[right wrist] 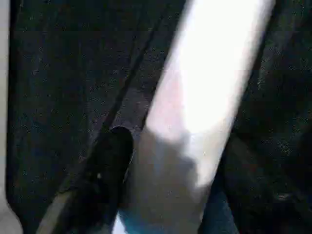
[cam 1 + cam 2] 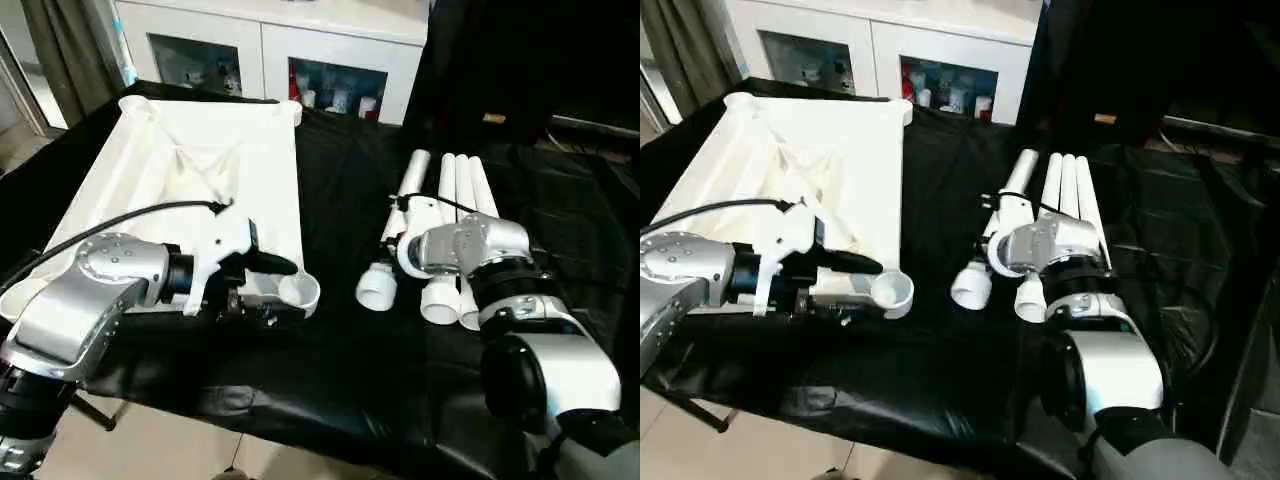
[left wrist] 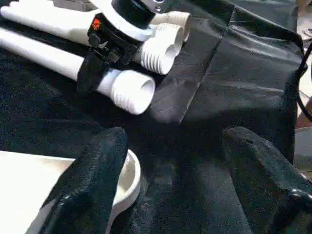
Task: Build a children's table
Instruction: Pick table leg
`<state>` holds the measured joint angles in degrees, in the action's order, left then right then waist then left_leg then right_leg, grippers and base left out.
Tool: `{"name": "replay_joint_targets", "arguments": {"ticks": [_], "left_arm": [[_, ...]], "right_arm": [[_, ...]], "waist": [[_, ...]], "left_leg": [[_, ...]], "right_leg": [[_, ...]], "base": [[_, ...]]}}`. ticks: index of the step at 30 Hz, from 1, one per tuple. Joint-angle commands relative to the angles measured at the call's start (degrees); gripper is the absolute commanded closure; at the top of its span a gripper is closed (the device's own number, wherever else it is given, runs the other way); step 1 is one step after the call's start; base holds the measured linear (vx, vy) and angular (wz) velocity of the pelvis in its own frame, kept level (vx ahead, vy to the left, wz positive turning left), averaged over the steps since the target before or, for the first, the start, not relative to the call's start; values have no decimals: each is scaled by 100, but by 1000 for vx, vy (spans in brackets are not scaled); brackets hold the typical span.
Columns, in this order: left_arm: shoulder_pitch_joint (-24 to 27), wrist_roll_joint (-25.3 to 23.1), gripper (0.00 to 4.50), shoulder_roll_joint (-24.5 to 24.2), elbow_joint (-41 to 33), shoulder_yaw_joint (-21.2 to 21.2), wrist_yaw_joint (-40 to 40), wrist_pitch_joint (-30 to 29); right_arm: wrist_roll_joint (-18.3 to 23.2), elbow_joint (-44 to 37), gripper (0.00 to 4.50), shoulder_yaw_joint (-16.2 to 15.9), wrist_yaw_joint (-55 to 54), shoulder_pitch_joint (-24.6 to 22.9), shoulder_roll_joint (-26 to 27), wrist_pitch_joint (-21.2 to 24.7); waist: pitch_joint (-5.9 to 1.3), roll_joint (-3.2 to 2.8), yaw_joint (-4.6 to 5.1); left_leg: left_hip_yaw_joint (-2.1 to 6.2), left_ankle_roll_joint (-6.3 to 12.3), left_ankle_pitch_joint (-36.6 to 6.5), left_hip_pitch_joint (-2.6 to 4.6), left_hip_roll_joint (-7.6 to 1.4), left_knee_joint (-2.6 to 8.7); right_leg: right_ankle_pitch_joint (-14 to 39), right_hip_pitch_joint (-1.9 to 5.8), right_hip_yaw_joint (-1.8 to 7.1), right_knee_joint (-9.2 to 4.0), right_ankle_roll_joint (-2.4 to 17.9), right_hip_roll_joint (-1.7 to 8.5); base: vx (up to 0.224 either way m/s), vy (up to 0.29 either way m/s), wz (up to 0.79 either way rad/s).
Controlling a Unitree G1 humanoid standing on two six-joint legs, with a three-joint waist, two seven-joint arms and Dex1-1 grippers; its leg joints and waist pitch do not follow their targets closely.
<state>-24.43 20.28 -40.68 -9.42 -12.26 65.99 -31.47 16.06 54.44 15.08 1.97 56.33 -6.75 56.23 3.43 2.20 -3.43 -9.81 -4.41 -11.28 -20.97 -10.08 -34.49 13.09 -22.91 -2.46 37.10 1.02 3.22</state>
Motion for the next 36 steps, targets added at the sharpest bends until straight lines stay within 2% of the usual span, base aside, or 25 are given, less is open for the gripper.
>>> {"name": "replay_joint_targets", "arguments": {"ticks": [1, 2, 3, 4, 5, 7, 9, 11, 13, 15, 16, 17, 18, 19, 20, 22, 23, 24, 25, 26, 27, 28, 29, 30, 36], "left_arm": [[-74, -166, 66, -82, -67, -83, -23, 40], [-74, -182, 50, -83, -61, -90, -30, 51], [-78, -244, 50, -89, -24, -112, -41, 111], [-73, -294, 30, -89, 11, -120, -69, 153], [-57, -339, 30, -101, 70, -132, -72, 195], [-38, -438, 24, -112, 200, -154, -73, 374], [-65, -471, 2, -27, 356, -156, -152, 427], [-151, -426, 0, 129, 490, -122, -244, 427], [-232, -308, 0, 335, 578, 23, -385, 407], [-351, -344, 0, 489, 717, 108, -583, 370], [-480, -321, 0, 665, 909, 166, -767, 232], [-480, -321, 0, 665, 909, 166, -767, 232], [-774, -108, 0, 1068, 1288, 337, -1104, -281], [-847, -30, 0, 1195, 1377, 405, -1209, -402], [-1006, 201, 0, 1497, 1558, 594, -1440, -687], [-1303, 618, 0, 2073, 1926, 1036, -1956, -1097], [-1389, 714, 0, 2233, 2056, 1169, -2125, -1172], [-1498, 836, 0, 2454, 2231, 1366, -2408, -1209], [-1538, 881, 0, 2538, 2297, 1440, -2518, -1218], [-1663, 1047, 0, 2755, 2500, 1677, -2832, -1337], [-1848, 1335, 0, 3049, 2773, 2012, -3201, -1472], [-1971, 1584, 0, 3203, 2920, 2221, -3352, -1613], [-2078, 1759, 0, 3318, 3024, 2401, -3435, -1765], [-2157, 1962, 0, 3430, 3045, 2531, -3438, -1876], [-2417, 3018, 0, 3849, 2874, 3118, -3480, -2591]], "right_arm": [[-12, 249, 194, 20, 3, -28, -54, 30], [-14, 260, 212, 19, 6, -28, -58, 21], [-9, 307, 212, 33, 8, -25, -71, 2], [-12, 361, 227, 42, 23, -14, -81, -24], [-6, 401, 227, 70, 21, -3, -86, -55], [22, 421, 243, 139, -25, 16, -88, -104], [68, 377, 258, 217, -41, 14, -122, -117], [121, 285, 260, 268, 31, 5, -183, -94], [160, 149, 262, 291, 157, -31, -243, -171], [243, -14, 262, 345, 264, -68, -263, -183], [369, -435, 262, 360, 508, -252, -227, -346], [369, -435, 262, 360, 508, -252, -227, -346], [616, -1274, 262, 297, 1127, -659, -214, -580], [686, -1505, 262, 255, 1334, -773, -223, -608], [890, -1996, 262, 164, 1806, -1017, -271, -534], [1429, -2850, 262, -13, 2722, -1434, -458, -55], [1591, -3073, 262, -41, 2944, -1547, -521, 49], [1722, -3347, 262, -114, 3210, -1701, -617, 65], [1765, -3448, 263, -145, 3307, -1759, -655, 62], [1884, -3686, 263, -197, 3512, -1893, -746, 93], [2133, -4141, 263, -230, 3795, -2124, -877, 183], [2332, -4424, 263, -209, 3929, -2245, -934, 289], [2491, -4670, 263, -175, 4019, -2354, -964, 380], [2630, -4902, 263, -155, 4109, -2469, -984, 429], [2834, -5513, 263, -210, 4262, -2808, -905, 502]], "waist": [[-416, -81, -14], [-417, -69, -16], [-413, -36, -11], [-410, -56, -17], [-410, -56, -13], [-418, -151, -5], [-428, -152, 0], [-431, -116, -11], [-438, -128, -35], [-446, -123, -49], [-455, -109, -45], [-440, -102, -54], [-453, -114, -57], [-445, -116, -82], [-480, -88, -107], [-487, -66, -157], [-475, -88, -177], [-475, -78, -200], [-469, -69, -202], [-467, -41, -196], [-458, -58, -202], [-451, -39, -250], [-458, -25, -259], [-445, -16, -278], [-424, -24, -287]], "left_leg": [[18, -251, -74, 50, -217, 355], [18, -241, -99, 51, -220, 357], [14, -228, -109, 47, -222, 361], [16, -231, -135, 54, -225, 362], [15, -240, -149, 54, -225, 362], [25, -319, -218, 66, -224, 357], [28, -348, -268, 67, -220, 357], [27, -348, -273, 71, -220, 359], [24, -324, -245, 63, -220, 352], [32, -287, -175, 45, -216, 350], [37, -249, -122, 38, -213, 341], [22, -202, -128, 32, -202, 344], [20, -139, -49, 40, -197, 335], [1, -100, -75, 50, -194, 313], [25, -19, 11, 46, -217, 310], [33, 186, 119, 25, -217, 289], [28, 231, 115, 21, -210, 292], [46, 285, 49, 18, -229, 291], [38, 297, 9, 15, -219, 288], [56, 292, -5, 12, -236, 295], [31, 295, -31, 11, -207, 287], [17, 323, -151, 69, -216, 261], [35, 371, -142, 45, -217, 269], [47, 398, -132, 16, -212, 288], [54, 273, -231, 21, -218, 296]], "right_leg": [[-712, 378, 286, -299, 1277, 400], [-667, 379, 287, -299, 1269, 400], [-629, 379, 287, -310, 1263, 399], [-560, 368, 287, -310, 1249, 401], [-527, 366, 286, -313, 1245, 402], [-525, 354, 281, -307, 1241, 393], [-589, 364, 277, -305, 1261, 387], [-641, 363, 272, -308, 1282, 379], [-736, 376, 274, -304, 1337, 389], [-898, 399, 269, -293, 1375, 388], [-990, 408, 271, -284, 1384, 394], [-1014, 411, 274, -306, 1341, 380], [-1125, 416, 269, -299, 1328, 378], [-1222, 418, 281, -303, 1305, 370], [-1414, 452, 278, -273, 1394, 394], [-1617, 473, 272, -276, 1522, 408], [-1595, 477, 267, -288, 1542, 395], [-1355, 469, 264, -302, 1605, 429], [-1270, 477, 259, -331, 1588, 414], [-1152, 476, 267, -328, 1592, 447], [-1093, 480, 265, -355, 1581, 412], [-1046, 462, 281, -380, 1610, 423], [-1012, 478, 279, -380, 1634, 434], [-732, 474, 259, -406, 1548, 438], [-246, 432, 250, -447, 1510, 441]], "base": [[0, 0, 0], [0, 0, 0], [0, 0, 0], [0, 0, 0], [0, 0, 0], [0, 0, 0], [0, 0, 0], [0, 0, 0], [0, 0, 0], [0, 0, 0], [0, 0, 0], [0, 0, 0], [0, 0, 0], [0, 0, 0], [0, 0, 0], [0, 0, 0], [0, 0, 0], [0, 0, 0], [0, 0, 0], [0, 0, 0], [0, 0, 0], [0, 0, 0], [0, 0, 0], [0, 0, 0], [0, 0, 0]]}}
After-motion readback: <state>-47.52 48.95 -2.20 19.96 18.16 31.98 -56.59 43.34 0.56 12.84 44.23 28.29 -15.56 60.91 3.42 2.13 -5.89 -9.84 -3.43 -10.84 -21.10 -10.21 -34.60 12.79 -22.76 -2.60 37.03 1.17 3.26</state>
